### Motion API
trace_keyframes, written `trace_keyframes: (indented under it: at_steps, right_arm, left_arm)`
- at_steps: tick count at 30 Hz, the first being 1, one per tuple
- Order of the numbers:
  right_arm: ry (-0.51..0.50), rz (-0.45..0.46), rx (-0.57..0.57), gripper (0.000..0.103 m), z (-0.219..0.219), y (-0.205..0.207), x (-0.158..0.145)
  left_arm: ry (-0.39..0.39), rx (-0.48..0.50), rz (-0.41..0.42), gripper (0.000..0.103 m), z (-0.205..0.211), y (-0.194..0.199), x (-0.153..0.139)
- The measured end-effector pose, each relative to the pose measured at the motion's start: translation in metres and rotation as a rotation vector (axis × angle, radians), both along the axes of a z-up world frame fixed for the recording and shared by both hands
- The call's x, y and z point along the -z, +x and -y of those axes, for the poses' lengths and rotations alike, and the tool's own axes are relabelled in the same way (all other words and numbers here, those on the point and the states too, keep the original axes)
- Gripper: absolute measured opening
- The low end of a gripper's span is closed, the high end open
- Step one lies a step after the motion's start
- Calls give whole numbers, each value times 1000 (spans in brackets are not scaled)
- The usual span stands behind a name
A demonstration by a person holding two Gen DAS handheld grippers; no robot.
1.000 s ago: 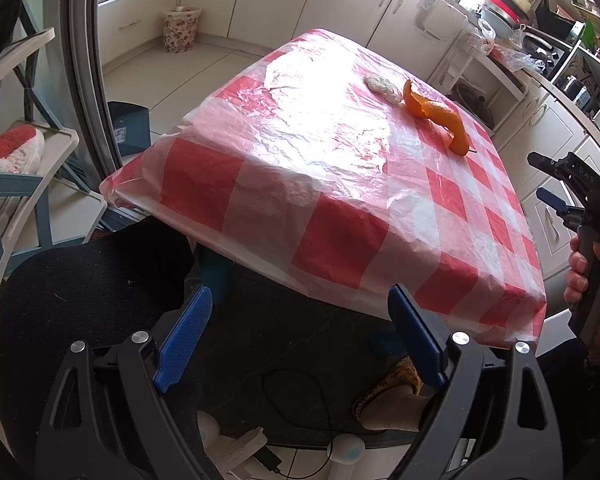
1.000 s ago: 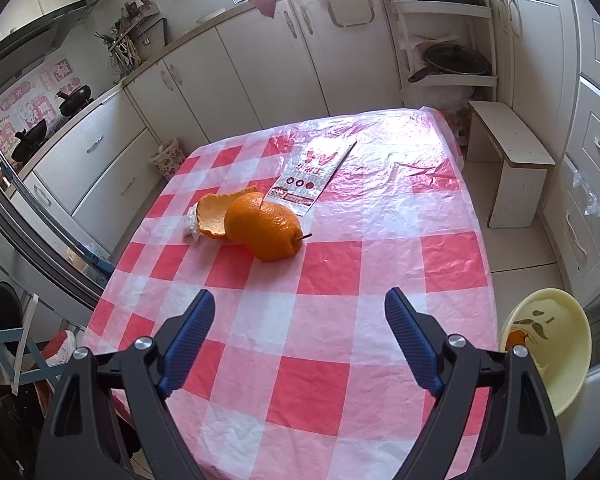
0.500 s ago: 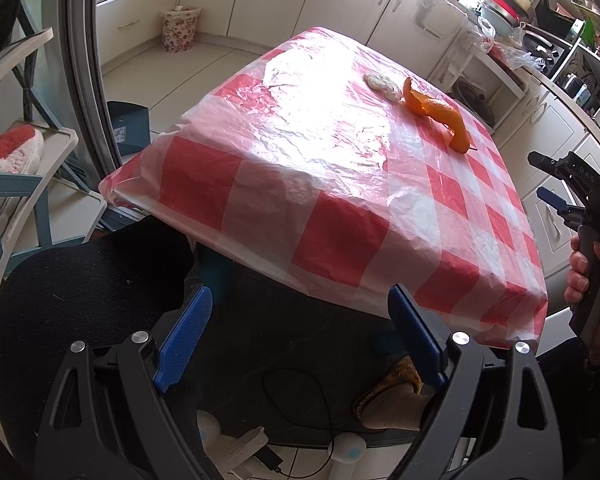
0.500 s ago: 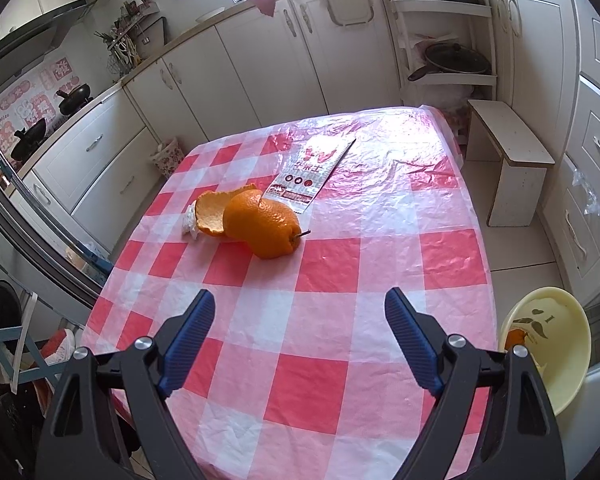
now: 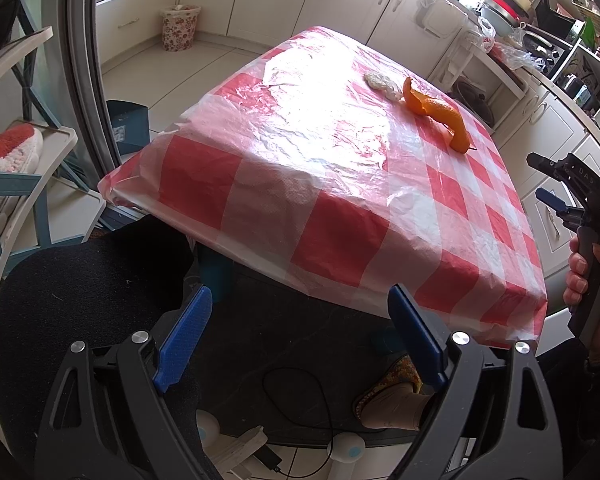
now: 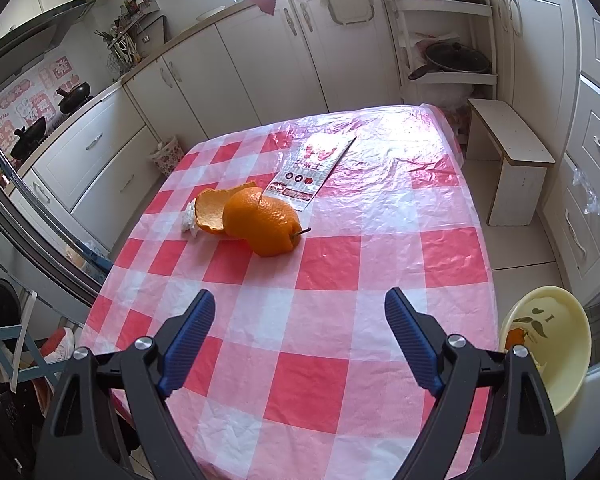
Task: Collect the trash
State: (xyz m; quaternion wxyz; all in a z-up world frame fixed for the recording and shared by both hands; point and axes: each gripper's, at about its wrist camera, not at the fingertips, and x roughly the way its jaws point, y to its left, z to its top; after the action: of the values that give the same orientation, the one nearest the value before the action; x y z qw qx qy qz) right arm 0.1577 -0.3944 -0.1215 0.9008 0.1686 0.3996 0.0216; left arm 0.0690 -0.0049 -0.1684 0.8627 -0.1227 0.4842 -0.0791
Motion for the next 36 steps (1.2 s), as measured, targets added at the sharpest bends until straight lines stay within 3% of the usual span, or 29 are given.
trace_keyframes:
  at_steps: [36]
  right_arm:
    - [-2,-1,-1,83,-2,-1,1]
  left_arm:
    - [-11,4,-3,86,-1,0,2]
